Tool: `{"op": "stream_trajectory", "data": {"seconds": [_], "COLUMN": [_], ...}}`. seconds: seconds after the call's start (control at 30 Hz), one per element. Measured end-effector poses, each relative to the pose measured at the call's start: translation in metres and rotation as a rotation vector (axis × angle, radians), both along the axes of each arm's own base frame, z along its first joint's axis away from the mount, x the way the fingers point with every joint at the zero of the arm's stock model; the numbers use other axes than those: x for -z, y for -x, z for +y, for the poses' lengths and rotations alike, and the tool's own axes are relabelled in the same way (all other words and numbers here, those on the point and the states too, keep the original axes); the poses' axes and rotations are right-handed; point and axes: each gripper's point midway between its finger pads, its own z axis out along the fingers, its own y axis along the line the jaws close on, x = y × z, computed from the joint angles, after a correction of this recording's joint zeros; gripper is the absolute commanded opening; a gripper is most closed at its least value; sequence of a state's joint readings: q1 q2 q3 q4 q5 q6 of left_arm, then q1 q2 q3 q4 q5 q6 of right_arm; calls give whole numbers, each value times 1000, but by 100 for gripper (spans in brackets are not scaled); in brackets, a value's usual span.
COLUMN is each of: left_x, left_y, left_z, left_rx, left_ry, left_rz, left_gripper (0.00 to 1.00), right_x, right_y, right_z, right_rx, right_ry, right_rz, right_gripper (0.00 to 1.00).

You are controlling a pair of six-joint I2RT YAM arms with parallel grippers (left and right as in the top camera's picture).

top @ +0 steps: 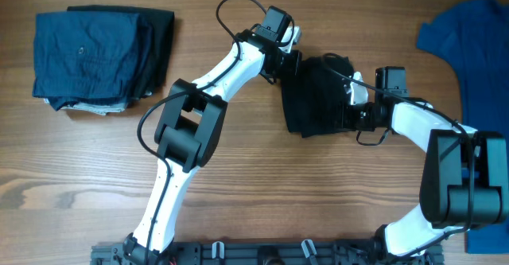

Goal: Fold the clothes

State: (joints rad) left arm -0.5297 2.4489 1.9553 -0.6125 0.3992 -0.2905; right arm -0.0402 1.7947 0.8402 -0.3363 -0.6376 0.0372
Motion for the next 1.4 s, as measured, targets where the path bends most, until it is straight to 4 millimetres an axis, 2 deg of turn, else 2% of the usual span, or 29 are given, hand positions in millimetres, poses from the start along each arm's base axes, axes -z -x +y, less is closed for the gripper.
{"op": "stream_trajectory", "data": {"seconds": [0.03, 0.1, 0.2, 0.33, 0.37, 0.4, 0.47, 0.53, 0.63, 0.8, 0.93, 1.07, 1.23, 1.33, 1.4], "left_x": [0, -6, -33, -96, -114, -141, -153, -149, -127, -95, -82, -68, -39, -13, -4], "left_y": [-1, -4, -10, -7, -3, 4, 16, 29, 52, 75, 83, 88, 96, 108, 118], "left_z": [1, 6, 16, 28, 31, 32, 31, 28, 24, 16, 11, 9, 11, 19, 26], "left_rx": [-4, -19, -55, -103, -113, -114, -99, -78, -51, -15, 5, 13, 18, 16, 14], "left_ry": [-5, -15, -10, 16, 27, 50, 65, 60, 19, -36, -54, -76, -114, -154, -180], "left_rz": [-3, -15, -40, -75, -82, -103, -78, -27, 77, 184, 212, 243, 298, 358, 397], "left_gripper": [4, 11, 12, 5, 4, 4, 4, 4, 4, 4, 4, 4, 4, 4, 4], "right_x": [0, -1, -2, -11, -23, -30, -51, -70, -86, -84, -68, -42, -12, -11, -10], "right_y": [0, 1, 2, 2, -4, -9, -25, -45, -69, -84, -87, -87, -87, -87, -87], "right_z": [0, 0, 0, -1, -1, -2, -4, -10, -23, -48, -59, -64, -65, -65, -65], "right_rx": [1, 3, 4, 8, 12, 12, 25, 43, 89, 166, 192, 197, 193, 192, 192], "right_ry": [-2, -3, -3, 1, 6, 8, 14, 24, 54, 154, 218, 249, 255, 255, 255], "right_rz": [4, 11, 29, 38, 5, -20, -88, -176, -268, -309, -284, -237, -186, -182, -182], "right_gripper": [4, 4, 4, 4, 4, 4, 4, 4, 4, 5, 5, 5, 4, 4, 5]}}
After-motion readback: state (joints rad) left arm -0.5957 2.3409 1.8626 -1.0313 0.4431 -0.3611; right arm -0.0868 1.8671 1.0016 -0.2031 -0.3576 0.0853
